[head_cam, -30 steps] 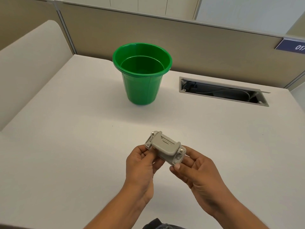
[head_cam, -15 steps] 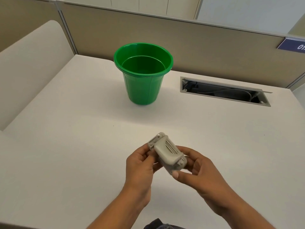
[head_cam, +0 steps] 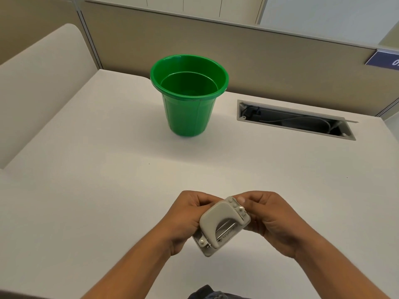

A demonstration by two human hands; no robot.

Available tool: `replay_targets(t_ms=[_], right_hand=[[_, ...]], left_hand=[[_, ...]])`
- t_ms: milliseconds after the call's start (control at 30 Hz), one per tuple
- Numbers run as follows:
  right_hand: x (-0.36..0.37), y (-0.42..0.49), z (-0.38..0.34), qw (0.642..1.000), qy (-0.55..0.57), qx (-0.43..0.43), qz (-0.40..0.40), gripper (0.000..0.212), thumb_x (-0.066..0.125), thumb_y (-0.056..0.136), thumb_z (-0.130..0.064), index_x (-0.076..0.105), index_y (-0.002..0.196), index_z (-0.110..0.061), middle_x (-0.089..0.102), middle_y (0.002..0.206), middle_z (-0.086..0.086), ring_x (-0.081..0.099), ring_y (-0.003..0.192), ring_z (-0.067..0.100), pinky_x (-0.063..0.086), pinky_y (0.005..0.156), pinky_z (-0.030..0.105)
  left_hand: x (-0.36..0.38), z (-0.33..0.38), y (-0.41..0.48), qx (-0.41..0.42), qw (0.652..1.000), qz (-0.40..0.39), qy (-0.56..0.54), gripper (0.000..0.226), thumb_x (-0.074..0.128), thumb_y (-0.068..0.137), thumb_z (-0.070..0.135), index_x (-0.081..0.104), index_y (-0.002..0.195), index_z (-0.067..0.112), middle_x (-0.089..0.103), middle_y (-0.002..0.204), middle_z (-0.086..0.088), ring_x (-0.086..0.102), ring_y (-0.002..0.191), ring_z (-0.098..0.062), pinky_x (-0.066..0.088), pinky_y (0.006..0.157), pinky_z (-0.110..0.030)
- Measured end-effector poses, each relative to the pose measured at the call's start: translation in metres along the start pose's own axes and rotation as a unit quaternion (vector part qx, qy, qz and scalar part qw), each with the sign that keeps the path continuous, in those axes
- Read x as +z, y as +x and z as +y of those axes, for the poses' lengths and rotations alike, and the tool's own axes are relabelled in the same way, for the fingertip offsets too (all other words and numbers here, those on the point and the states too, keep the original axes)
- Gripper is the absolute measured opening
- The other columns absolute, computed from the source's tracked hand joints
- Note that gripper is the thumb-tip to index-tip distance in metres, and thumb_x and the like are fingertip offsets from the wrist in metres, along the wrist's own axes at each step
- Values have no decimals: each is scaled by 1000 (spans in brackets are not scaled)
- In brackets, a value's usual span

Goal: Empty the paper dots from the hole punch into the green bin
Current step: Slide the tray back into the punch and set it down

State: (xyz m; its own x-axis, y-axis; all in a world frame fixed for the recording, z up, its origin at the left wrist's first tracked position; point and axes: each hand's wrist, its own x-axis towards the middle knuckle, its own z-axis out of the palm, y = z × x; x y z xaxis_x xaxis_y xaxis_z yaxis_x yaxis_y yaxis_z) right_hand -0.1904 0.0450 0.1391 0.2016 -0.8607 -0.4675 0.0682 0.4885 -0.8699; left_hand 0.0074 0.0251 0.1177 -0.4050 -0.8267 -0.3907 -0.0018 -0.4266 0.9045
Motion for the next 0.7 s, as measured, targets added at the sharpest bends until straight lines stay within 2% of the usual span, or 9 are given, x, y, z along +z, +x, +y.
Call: replay_targets(t_ms=[100, 200, 267, 333, 467, 600, 700], right_hand=[[-3, -2, 5, 999, -13, 22, -22, 48, 76, 80, -46, 76, 106, -6, 77, 96, 14, 71, 83, 21, 59, 73, 29], [-7, -3, 8, 998, -32, 34, -40, 47, 76, 76, -43, 76, 109, -10, 77, 102, 12, 71, 89, 22, 58, 77, 30], [-10, -4, 11, 998, -30, 36, -52, 45, 78, 75, -39, 75, 112, -13, 77, 107, 13, 72, 96, 24, 58, 82, 32], [-10, -6, 13, 997, -28, 33, -65, 45, 80, 74, -34, 74, 114, -16, 76, 111, 15, 72, 100, 24, 58, 85, 33], [-10, 0, 22, 999, -38, 16, -11, 39, 83, 72, -25, 75, 108, -14, 77, 106, 20, 74, 95, 24, 59, 78, 29], [-19, 12, 33, 998, 43, 7, 56, 39, 85, 71, -23, 75, 104, -5, 78, 101, 18, 74, 90, 23, 60, 74, 26], [-27, 23, 44, 992, 72, 8, 101, 49, 79, 68, -31, 72, 109, -4, 78, 104, 18, 75, 96, 25, 61, 75, 26]], left_hand=[[-2, -3, 3, -16, 1000, 12, 9, 7, 74, 82, 15, 81, 82, 14, 79, 75, -1, 70, 67, -8, 52, 54, -20], [-5, -6, 7, -25, 999, 21, 21, 5, 78, 79, 18, 80, 81, 14, 77, 78, -8, 68, 69, -14, 53, 56, -23], [-6, -8, 10, -38, 999, 28, -2, 8, 81, 76, 20, 78, 80, 13, 74, 78, -13, 66, 68, -20, 52, 52, -24], [-5, -11, 13, -50, 998, 33, -2, 9, 82, 76, 18, 77, 79, 11, 74, 76, -12, 65, 65, -19, 49, 46, -20], [0, -15, 23, -66, 997, 32, -4, 15, 79, 79, 25, 75, 83, 11, 76, 77, -5, 68, 63, -11, 49, 47, -19], [-1, -19, 35, -59, 996, 45, -48, 41, 66, 78, 58, 73, 92, 20, 73, 82, 5, 65, 73, -9, 53, 69, -26], [-5, -28, 44, -47, 996, 74, 17, 48, 76, 66, 59, 72, 95, 21, 74, 93, 1, 69, 85, -18, 57, 83, -36]])
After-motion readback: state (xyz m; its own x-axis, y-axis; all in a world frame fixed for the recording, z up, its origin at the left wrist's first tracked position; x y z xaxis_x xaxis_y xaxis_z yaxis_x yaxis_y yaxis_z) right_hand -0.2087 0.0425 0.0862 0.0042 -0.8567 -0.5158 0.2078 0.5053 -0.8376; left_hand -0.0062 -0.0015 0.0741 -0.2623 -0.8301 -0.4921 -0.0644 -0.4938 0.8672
